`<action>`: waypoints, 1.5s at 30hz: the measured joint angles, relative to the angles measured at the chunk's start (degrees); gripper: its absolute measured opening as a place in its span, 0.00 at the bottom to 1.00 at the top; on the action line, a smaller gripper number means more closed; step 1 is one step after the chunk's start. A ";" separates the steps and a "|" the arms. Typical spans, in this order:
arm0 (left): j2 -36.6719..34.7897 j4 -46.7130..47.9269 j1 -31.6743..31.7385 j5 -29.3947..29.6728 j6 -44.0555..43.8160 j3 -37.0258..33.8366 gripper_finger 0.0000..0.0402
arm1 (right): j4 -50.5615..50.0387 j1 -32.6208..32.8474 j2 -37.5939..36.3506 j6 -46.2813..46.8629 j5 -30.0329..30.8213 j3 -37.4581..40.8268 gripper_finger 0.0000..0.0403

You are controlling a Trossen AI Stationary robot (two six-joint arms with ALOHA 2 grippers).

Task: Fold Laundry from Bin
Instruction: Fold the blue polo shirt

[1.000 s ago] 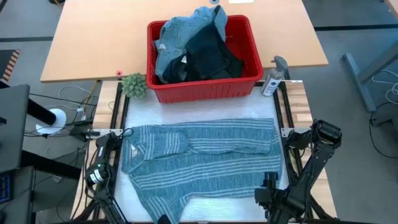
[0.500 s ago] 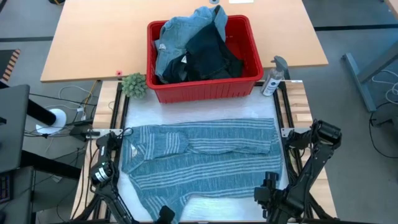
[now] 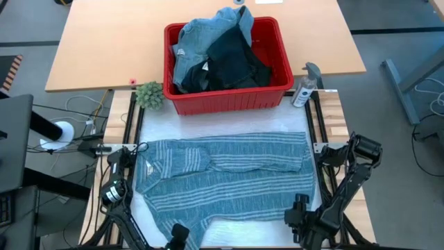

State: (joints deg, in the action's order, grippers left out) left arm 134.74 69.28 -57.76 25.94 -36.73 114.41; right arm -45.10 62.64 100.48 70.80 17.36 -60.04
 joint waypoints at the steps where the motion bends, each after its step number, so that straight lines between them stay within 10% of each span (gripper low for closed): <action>1: 0.00 -0.01 -0.03 -0.07 0.03 0.00 0.00 | 0.42 0.01 0.01 0.12 -0.10 0.42 0.66; 6: 0.00 -1.26 -0.33 -2.02 2.66 0.00 0.01 | 0.69 -0.06 0.01 -0.16 -0.91 0.65 0.66; 11: -0.06 -1.56 0.55 -15.96 5.73 3.32 0.09 | 0.78 -0.17 0.01 -0.13 -0.91 0.65 0.66; 16: -0.17 10.84 0.08 -17.14 -15.27 11.43 0.23 | 0.85 -0.14 0.01 2.67 -0.89 0.65 0.66; 21: -0.40 2.28 -2.17 -19.77 -43.27 14.56 0.37 | 1.07 -0.14 0.01 2.52 -0.89 0.65 0.66; 27: -0.24 -17.05 -4.51 -10.80 -54.41 14.67 0.37 | 1.22 -0.14 0.01 2.44 -0.86 0.65 0.66; 37: 0.13 -16.80 -9.32 0.83 -95.86 9.33 0.38 | 1.65 -0.14 0.01 5.00 -0.76 0.65 0.66; 45: 0.13 -18.64 -9.43 14.42 -95.99 9.05 0.38 | 2.49 -1.33 0.01 5.77 0.40 0.65 0.66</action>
State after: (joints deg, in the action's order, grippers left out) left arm 134.87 50.63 -67.19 40.36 -132.72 123.46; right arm -42.60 61.32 100.49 76.57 17.75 -59.40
